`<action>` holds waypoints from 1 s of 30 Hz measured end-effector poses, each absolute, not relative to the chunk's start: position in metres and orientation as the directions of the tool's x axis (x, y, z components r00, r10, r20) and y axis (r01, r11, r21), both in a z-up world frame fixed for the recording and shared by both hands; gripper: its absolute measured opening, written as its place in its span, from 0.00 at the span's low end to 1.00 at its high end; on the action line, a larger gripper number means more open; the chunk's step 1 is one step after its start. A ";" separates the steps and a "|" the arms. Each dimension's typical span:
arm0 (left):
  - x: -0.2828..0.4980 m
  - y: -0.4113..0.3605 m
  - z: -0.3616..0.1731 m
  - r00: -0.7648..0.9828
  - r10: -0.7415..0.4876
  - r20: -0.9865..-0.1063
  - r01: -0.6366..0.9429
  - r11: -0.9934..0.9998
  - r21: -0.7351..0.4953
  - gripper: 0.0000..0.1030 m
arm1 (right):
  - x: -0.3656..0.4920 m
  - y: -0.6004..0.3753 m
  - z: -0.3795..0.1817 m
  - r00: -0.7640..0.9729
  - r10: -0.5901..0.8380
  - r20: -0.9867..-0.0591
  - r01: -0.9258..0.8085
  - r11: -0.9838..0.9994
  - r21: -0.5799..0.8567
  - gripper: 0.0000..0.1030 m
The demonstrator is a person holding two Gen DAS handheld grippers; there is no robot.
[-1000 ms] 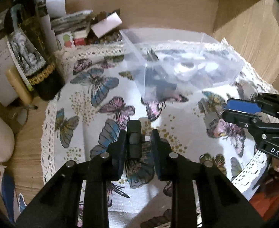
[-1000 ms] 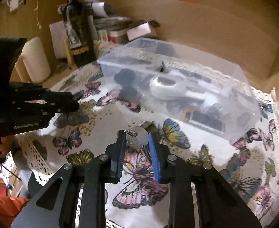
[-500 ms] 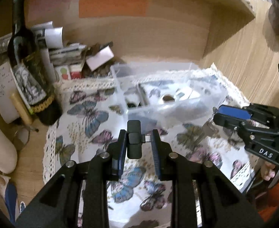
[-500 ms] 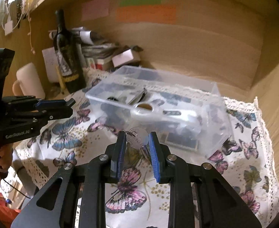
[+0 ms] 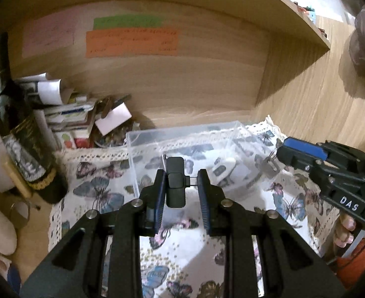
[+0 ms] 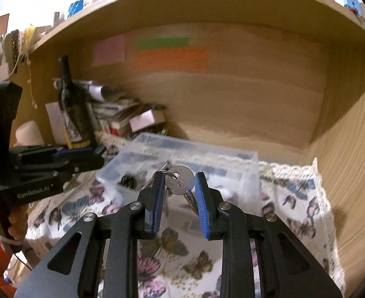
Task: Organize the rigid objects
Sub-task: 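Drop the keys into the clear box with the right gripper while the left gripper releases its item there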
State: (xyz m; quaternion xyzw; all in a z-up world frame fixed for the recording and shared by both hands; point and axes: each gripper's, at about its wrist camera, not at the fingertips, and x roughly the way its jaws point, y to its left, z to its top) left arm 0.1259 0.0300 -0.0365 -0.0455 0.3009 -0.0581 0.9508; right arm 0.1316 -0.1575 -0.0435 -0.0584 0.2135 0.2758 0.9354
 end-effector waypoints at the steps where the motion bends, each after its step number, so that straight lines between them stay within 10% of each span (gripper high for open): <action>1: 0.129 0.029 -0.036 0.812 -0.138 -0.567 0.083 0.989 -0.121 0.24 | 0.135 -0.158 -0.040 0.762 0.489 -0.424 -0.537 0.844 0.007 0.22; 30: 0.193 0.029 -0.086 0.701 -0.175 -0.692 0.076 0.982 -0.172 0.25 | 0.223 -0.148 -0.099 0.656 0.409 -0.634 -0.471 0.879 0.079 0.22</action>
